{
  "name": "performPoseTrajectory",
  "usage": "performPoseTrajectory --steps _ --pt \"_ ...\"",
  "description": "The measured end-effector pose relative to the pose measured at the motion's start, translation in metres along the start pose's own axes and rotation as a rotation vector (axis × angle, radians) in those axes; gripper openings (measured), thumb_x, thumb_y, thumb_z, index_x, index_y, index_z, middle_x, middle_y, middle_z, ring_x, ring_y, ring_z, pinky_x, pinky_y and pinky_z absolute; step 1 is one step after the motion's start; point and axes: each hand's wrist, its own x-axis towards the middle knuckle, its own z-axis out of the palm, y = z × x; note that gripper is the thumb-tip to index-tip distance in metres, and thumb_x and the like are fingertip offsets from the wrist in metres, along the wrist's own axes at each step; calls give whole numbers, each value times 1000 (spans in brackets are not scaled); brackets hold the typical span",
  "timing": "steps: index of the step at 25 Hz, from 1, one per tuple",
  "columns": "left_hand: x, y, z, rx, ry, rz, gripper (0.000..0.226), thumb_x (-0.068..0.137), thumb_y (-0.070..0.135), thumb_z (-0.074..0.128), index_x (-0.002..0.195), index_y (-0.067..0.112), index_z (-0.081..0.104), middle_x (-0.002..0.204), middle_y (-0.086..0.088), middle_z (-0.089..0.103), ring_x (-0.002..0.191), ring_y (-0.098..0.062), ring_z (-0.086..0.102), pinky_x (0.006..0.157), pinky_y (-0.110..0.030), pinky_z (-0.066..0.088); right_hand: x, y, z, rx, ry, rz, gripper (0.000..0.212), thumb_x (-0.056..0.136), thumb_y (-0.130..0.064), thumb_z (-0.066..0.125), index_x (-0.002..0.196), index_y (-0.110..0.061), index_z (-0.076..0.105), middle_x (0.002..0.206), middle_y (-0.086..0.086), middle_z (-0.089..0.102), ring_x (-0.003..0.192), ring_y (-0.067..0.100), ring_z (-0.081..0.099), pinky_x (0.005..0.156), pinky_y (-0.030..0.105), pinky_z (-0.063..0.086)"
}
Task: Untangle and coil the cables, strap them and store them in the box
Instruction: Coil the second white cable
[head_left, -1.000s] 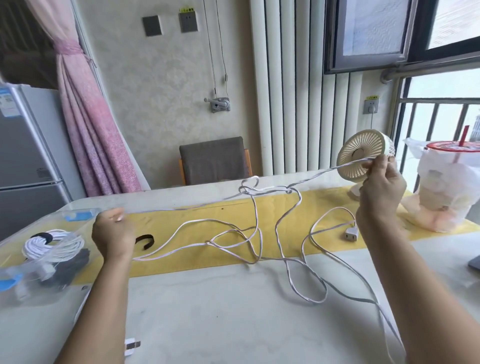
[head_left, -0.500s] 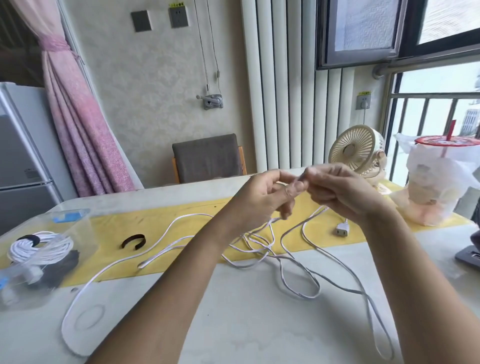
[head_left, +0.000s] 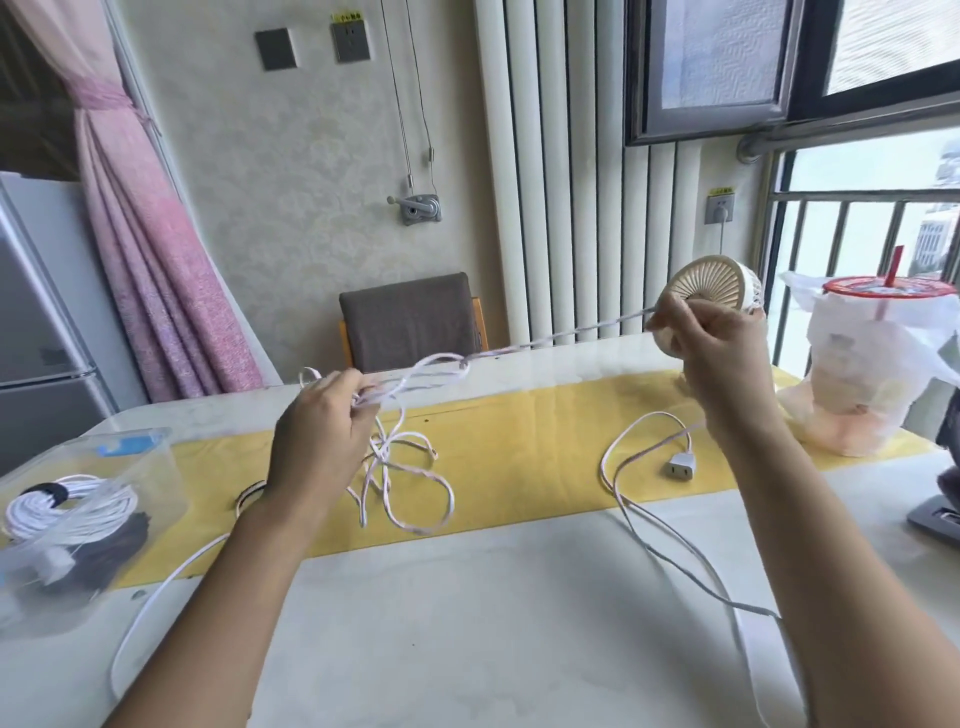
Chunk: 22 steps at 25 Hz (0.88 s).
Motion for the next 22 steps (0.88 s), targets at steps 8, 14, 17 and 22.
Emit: performPoseTrajectory --steps 8,14,17,22 --pt "-34 13 25 -123 -177 46 11 89 5 52 94 13 57 98 8 68 92 -18 61 65 -24 33 -40 2 43 -579 -599 -42 43 83 5 45 118 -14 63 122 6 63 114 23 56 88 22 36" --pt "-43 8 35 25 -114 10 16 83 12 50 98 15 55 100 -1 63 98 -27 59 90 -38 33 -74 -13 74 -415 -968 14 31 90 -37 57 73 -12 65 47 -8 49 43 7 41 44 18 33" --pt "-46 10 36 17 -155 207 42 73 26 70 112 25 54 111 8 57 111 -13 49 111 -48 3 -79 -13 79 -417 -874 -95 30 90 -29 57 66 -13 62 43 -18 49 42 6 40 41 18 28" --pt "-48 31 34 -307 -222 339 14 80 30 65 92 23 60 101 16 63 97 -2 56 109 -37 30 -80 -8 83 -362 -860 -126 36 93 -26 54 58 -23 54 46 -9 45 46 9 36 45 19 29"
